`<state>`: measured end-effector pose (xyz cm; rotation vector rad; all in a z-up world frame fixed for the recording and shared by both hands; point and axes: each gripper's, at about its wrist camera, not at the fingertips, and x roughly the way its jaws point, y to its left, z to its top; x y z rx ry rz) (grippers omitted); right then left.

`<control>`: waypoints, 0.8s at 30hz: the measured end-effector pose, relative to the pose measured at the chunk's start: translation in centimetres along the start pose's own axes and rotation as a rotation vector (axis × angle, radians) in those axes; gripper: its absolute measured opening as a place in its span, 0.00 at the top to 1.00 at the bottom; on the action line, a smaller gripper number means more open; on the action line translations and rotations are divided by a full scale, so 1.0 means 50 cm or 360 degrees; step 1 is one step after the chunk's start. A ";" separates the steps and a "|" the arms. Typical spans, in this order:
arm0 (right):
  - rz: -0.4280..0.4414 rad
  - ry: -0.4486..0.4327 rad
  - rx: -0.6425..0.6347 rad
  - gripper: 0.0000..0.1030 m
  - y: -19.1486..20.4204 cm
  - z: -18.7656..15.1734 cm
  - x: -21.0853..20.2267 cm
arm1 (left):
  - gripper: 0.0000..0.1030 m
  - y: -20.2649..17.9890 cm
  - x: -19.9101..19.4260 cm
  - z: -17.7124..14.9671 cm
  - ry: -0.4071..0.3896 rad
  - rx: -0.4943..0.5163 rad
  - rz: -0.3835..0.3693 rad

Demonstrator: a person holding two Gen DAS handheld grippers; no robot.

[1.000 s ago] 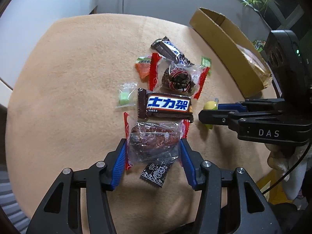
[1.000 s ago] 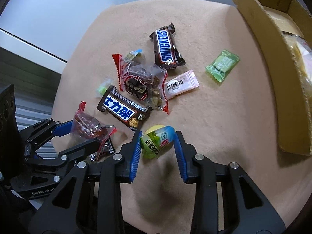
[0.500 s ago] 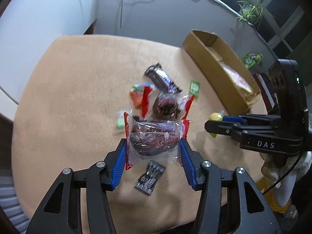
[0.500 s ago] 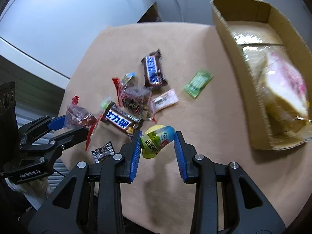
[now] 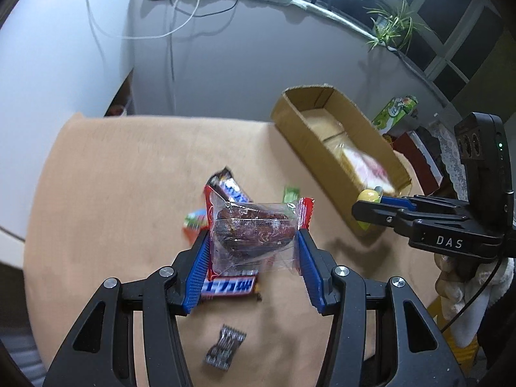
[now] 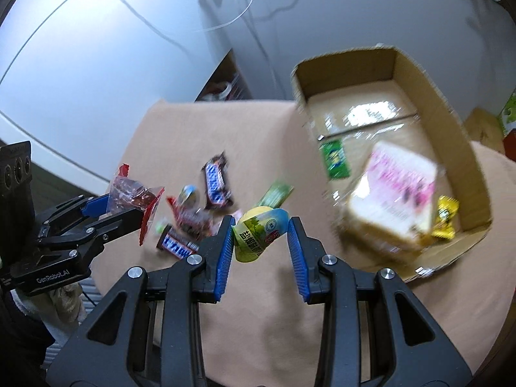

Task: Organize snacks
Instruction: 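Carry both snacks over the box and open both tools to drop them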

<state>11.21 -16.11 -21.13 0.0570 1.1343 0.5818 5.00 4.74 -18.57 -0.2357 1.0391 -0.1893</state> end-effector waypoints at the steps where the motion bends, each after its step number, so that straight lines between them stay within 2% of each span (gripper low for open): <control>1: -0.0017 -0.0014 0.0004 0.66 -0.008 0.008 -0.006 | 0.50 -0.002 0.005 0.008 -0.0004 0.0006 -0.0002; 11: -0.0147 -0.0085 0.0050 0.66 -0.077 0.076 -0.026 | 0.50 -0.049 0.038 0.088 -0.0039 0.0106 -0.0022; 24: -0.0270 -0.0088 0.0142 0.66 -0.168 0.134 -0.018 | 0.50 -0.135 0.108 0.175 -0.0037 0.0239 -0.0050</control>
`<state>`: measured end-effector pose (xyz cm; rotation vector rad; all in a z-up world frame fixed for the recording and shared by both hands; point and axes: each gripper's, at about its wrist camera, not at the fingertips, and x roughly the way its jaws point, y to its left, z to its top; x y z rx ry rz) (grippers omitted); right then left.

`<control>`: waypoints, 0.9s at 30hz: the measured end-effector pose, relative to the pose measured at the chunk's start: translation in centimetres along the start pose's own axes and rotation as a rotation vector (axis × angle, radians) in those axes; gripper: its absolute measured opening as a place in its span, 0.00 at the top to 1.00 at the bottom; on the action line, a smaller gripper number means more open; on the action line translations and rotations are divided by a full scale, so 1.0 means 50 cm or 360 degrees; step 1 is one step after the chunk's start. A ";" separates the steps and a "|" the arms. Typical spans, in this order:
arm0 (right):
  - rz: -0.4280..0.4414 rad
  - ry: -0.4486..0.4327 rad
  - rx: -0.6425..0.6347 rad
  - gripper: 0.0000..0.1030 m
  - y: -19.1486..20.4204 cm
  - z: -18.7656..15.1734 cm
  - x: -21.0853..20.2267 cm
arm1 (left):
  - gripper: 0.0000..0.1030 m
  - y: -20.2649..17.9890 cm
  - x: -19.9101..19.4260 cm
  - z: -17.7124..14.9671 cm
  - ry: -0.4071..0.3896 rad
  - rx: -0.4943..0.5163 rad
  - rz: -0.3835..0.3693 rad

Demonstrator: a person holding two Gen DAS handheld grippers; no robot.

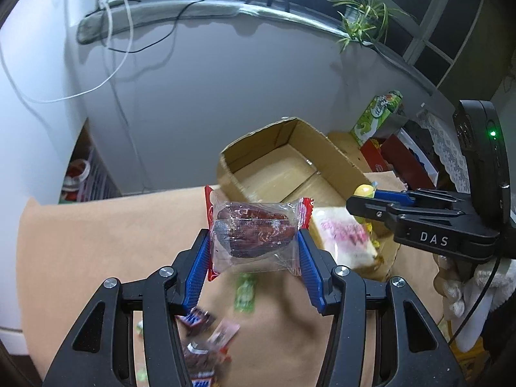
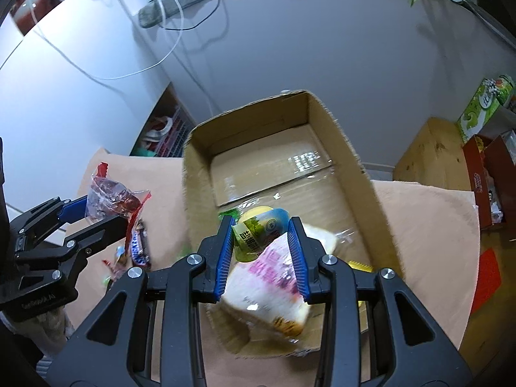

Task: Organize snacks
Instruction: 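Carry both snacks over the box and open both tools to drop them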

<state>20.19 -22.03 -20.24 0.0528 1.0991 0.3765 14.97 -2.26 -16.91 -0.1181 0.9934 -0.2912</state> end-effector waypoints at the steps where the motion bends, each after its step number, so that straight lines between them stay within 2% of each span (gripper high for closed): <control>1: -0.0007 0.0001 0.0010 0.66 -0.007 0.005 0.002 | 0.50 -0.005 0.007 0.008 0.0002 0.0007 -0.0001; 9: -0.0055 0.0021 0.0085 0.66 -0.052 0.037 0.029 | 0.50 -0.031 0.062 0.054 0.0030 0.0040 -0.0006; 18: -0.0082 0.0058 0.0099 0.65 -0.069 0.060 0.063 | 0.50 -0.037 0.104 0.073 0.0090 0.0018 -0.0043; 23: -0.0088 0.0071 0.0098 0.59 -0.071 0.061 0.071 | 0.48 -0.049 0.116 0.077 0.0117 0.0047 -0.0041; 24: -0.0095 0.0071 0.0093 0.55 -0.070 0.060 0.071 | 0.48 -0.052 0.118 0.077 0.0118 0.0053 -0.0042; 27: -0.0121 0.0066 0.0097 0.52 -0.071 0.059 0.066 | 0.42 -0.062 0.122 0.077 0.0133 0.0083 -0.0034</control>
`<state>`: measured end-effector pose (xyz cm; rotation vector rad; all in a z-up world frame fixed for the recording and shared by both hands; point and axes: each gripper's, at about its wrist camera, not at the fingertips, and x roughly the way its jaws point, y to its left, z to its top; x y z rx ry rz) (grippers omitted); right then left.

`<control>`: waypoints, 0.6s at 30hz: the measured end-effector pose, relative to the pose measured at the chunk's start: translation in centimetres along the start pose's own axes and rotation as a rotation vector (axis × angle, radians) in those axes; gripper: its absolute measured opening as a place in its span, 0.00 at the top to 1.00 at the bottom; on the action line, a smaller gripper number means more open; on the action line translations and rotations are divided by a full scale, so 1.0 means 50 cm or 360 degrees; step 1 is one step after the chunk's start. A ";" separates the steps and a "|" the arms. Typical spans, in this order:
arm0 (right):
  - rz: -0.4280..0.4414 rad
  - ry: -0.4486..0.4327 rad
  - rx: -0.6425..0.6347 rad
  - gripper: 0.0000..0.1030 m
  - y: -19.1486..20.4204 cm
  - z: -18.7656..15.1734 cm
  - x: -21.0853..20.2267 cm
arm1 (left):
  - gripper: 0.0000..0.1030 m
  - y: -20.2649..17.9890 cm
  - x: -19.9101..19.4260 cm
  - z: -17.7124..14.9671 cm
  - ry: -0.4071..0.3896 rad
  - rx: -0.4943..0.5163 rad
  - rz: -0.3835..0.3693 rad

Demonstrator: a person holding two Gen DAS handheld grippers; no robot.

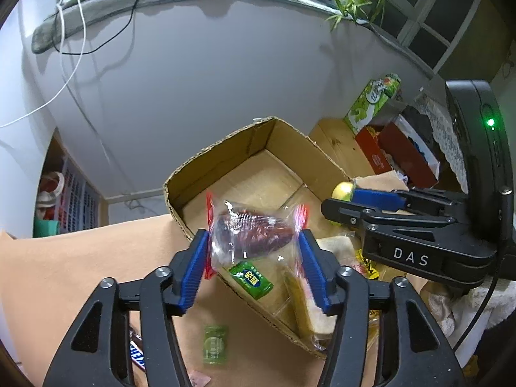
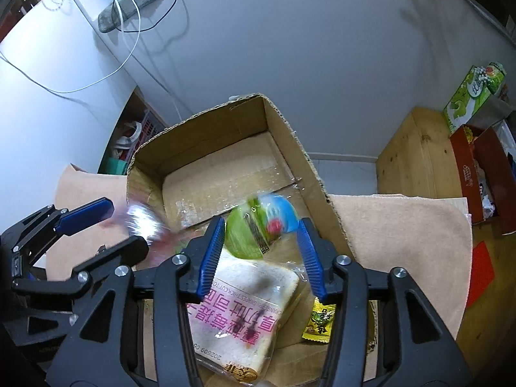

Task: Organize snacks
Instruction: 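Carry both snacks over the box and open both tools to drop them, then withdraw both tools from the box back toward the snack pile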

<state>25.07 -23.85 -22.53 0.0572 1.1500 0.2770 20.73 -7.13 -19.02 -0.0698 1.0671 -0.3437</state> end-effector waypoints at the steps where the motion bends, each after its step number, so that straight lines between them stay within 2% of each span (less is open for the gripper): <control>1: -0.0001 -0.0002 0.0008 0.52 -0.002 0.000 -0.002 | 0.41 -0.001 0.000 -0.001 0.0005 0.0006 0.0001; 18: 0.0030 -0.0062 -0.0014 0.51 0.023 -0.034 -0.063 | 0.41 0.004 -0.058 -0.018 -0.0055 -0.0025 0.0025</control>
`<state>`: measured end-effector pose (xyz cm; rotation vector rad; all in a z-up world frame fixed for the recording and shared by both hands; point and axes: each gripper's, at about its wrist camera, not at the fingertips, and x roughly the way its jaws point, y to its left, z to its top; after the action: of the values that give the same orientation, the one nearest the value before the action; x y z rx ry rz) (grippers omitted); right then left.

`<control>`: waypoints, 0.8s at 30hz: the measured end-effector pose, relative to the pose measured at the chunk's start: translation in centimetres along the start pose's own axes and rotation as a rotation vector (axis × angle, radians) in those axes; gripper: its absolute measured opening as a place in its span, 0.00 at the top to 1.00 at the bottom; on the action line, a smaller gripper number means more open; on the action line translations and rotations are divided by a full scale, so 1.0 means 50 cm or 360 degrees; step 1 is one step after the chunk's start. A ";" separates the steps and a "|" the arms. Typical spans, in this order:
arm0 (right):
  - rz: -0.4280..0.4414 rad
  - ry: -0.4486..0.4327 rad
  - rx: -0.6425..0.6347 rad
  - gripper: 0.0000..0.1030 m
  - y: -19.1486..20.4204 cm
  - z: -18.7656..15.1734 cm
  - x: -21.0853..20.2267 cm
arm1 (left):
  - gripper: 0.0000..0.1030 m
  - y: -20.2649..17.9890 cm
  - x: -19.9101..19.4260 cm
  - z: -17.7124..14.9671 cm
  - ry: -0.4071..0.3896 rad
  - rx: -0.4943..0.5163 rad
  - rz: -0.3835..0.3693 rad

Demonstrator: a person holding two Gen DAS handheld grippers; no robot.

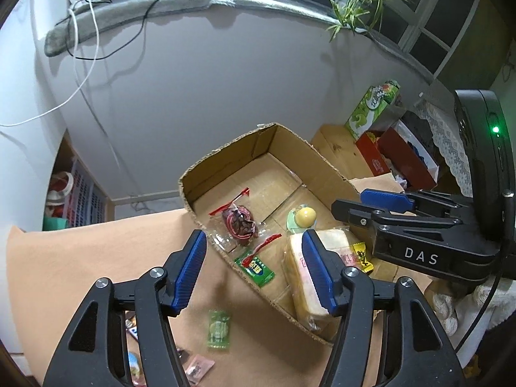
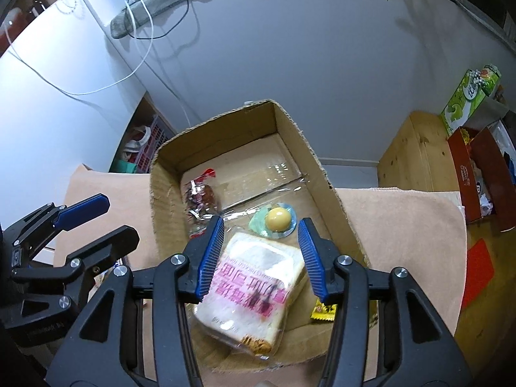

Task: Organize snacks
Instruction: 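Withdraw both tools from the box back toward the snack pile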

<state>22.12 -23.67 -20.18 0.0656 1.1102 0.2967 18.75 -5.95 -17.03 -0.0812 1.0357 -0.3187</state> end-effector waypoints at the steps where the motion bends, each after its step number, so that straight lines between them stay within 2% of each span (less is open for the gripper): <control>1: 0.0008 -0.0006 -0.0006 0.51 0.005 -0.003 -0.006 | 0.41 0.003 -0.008 -0.004 -0.0009 0.0000 0.0002; 12: 0.0111 -0.0051 -0.0105 0.51 0.082 -0.064 -0.056 | 0.41 0.061 -0.109 -0.065 -0.0096 -0.0082 0.0066; 24: 0.0256 0.0009 -0.0286 0.51 0.188 -0.173 -0.079 | 0.41 0.138 -0.196 -0.197 -0.0113 -0.0206 0.0148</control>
<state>10.91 -16.52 -18.74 -0.0059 1.0816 0.5395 7.28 4.35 -15.39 -0.1596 0.9857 -0.1629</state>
